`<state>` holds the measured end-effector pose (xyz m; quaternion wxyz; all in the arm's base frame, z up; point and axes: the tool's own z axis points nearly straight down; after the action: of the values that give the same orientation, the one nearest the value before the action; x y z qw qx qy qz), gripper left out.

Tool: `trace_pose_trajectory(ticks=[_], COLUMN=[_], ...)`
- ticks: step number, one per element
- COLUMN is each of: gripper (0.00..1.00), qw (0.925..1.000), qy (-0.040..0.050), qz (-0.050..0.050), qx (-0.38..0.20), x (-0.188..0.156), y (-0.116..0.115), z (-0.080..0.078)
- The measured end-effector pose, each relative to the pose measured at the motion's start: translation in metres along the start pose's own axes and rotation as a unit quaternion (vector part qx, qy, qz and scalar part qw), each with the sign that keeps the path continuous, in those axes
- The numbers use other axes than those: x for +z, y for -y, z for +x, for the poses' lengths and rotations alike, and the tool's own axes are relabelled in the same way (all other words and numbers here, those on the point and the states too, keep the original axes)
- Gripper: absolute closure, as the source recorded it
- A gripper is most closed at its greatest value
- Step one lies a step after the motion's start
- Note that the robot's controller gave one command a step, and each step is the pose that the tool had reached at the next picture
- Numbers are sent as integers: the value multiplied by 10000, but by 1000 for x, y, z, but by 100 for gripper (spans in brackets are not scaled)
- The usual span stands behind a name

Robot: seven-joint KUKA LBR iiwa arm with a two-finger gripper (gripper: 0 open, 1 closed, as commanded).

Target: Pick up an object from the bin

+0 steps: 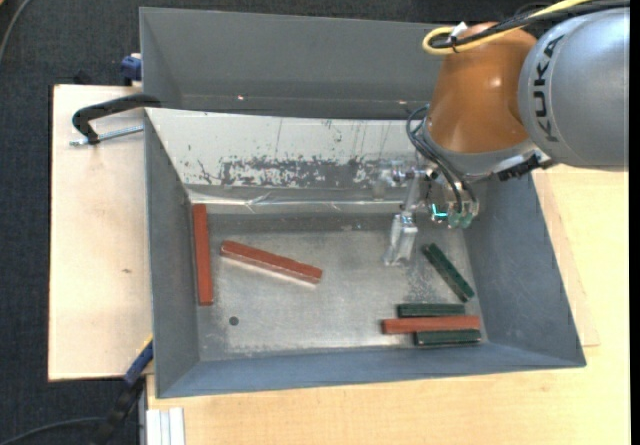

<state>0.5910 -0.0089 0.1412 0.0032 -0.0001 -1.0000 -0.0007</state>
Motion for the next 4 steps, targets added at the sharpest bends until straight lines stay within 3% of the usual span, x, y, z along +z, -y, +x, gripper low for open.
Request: trace_pose_trajectory(ticks=[1, 2, 3, 4], gripper=[0, 100, 0, 0], qw=[9992, 9991, 9991, 9989], qy=[-2, 36, 36, 70], qz=[-18, -2, -1, -27], qx=[398, 431, 430, 472], x=[75, 71, 70, 70], y=[-97, -91, -91, -151], z=[17, 14, 14, -11])
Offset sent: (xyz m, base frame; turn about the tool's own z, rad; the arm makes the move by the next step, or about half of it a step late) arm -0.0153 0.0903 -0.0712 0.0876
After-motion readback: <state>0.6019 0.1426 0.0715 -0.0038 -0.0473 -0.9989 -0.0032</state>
